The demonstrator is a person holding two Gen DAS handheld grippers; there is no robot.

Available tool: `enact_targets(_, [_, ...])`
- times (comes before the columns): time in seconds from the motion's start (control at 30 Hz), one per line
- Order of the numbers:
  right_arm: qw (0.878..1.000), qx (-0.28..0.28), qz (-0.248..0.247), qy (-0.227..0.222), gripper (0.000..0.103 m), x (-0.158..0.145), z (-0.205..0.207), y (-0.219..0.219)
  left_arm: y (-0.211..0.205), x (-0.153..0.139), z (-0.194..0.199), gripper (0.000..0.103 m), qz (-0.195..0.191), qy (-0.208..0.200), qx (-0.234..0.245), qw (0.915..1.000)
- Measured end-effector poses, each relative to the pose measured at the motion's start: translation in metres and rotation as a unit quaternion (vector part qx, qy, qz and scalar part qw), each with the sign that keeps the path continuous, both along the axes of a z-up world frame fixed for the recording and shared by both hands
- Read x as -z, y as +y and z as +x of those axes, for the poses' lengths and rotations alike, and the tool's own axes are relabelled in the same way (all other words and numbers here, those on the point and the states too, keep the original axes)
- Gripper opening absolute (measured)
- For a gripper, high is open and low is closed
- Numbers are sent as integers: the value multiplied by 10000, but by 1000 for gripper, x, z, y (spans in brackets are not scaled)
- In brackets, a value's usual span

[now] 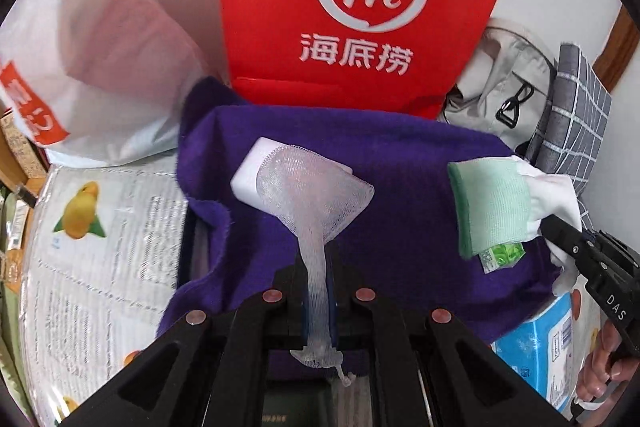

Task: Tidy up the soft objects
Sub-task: 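Carry the glove, cloth and mesh bag onto the purple towel and open both tools, then move both tools back to the pile and grasp the white tissue with the right tool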

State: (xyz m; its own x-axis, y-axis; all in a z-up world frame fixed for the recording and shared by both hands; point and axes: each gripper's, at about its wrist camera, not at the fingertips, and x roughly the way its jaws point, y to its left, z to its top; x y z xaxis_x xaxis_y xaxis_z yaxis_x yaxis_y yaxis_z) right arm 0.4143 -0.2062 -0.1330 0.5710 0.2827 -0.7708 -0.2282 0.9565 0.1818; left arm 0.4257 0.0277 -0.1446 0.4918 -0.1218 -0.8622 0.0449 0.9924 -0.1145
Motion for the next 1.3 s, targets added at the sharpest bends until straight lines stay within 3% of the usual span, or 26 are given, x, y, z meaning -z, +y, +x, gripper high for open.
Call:
enact_targets(0.3, [9982,-252,-129,524,10,33,12,10,9,16,13,7,-251,96,-41,9996])
enact_targets(0.47, [9985,-246,-177,450,11,33,12,11,9,21,15,7,-208,126,-45,9997])
enact_targets(0.53, [9987,-276,-263,328,20,29,10,12,6,24,16,8,-232,192,14,9995])
enact_targets(0.57, [9988,-281,-307,260,25,26,8,12,4,25,18,12,-221,202,27,9995])
enact_targets(0.63, [9991,-279,-298,112,58,21,6,12,1,25,18,22,-150,212,25,9997])
enact_targets(0.7, [9992,-278,-295,-26,64,16,4,12,-1,24,18,35,-96,182,35,9998])
enact_targets(0.8, [9989,-274,-361,-77,66,10,3,12,-6,20,16,50,86,96,6,9999])
enact_targets(1.0, [9986,-267,-423,-155,66,-5,-7,15,-7,3,-5,65,458,-70,-28,9989])
enact_targets(1.23, [9980,-177,-456,-390,66,-30,-45,23,6,-16,-34,68,346,-8,-315,9989])
enact_targets(1.3, [9976,-95,-509,-456,72,-35,-58,23,12,-25,-53,68,270,-111,-321,9991])
